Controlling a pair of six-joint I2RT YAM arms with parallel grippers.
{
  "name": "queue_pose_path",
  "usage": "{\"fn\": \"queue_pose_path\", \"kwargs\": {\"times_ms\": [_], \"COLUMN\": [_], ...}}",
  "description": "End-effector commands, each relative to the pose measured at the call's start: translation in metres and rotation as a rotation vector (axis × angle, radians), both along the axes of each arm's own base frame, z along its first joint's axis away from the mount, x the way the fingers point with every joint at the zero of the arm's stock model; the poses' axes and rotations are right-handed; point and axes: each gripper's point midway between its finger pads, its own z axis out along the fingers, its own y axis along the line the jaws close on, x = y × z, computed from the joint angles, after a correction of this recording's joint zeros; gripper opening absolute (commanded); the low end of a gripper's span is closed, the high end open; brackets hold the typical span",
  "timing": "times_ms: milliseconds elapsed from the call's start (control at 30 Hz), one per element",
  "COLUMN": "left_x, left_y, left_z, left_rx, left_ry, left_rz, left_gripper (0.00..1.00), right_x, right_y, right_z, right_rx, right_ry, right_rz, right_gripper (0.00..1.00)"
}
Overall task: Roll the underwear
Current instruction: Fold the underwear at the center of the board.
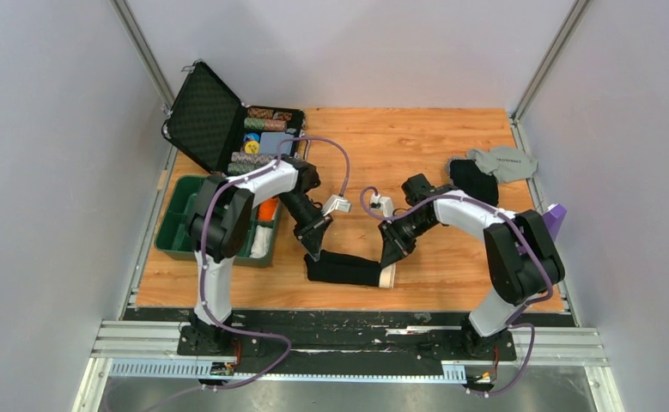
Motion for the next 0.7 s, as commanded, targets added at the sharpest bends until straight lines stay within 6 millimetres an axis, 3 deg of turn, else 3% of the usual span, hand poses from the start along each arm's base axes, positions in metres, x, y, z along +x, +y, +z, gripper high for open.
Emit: {"fn": "queue_pose_path", "kwargs": {"times_ms": [0,400,667], "left_x": [0.007,0.039,0.036], "left_y": [0.004,0.001,0.019], "left_z": [0.002,-0.032,-0.054], "left_rx": [0.013,0.078,0.108], "left_ry": [0.034,0.067,0.055], "left_rz": [-0.036,-0.002,-0.008], "left_gripper": [0.00,0.00,0.00], "right_x": [0.024,0.045,0.058], "right_y": [0.003,0.000,0.002], "right_z": [0.009,-0.034,-0.051], "right_rx": [0.039,-0.060,-0.105], "right_ry": [-0.013,0.077,0.161], "right_rz": [-0.046,-0.066,-0.088], "right_gripper": [0.00,0.00,0.00]}}
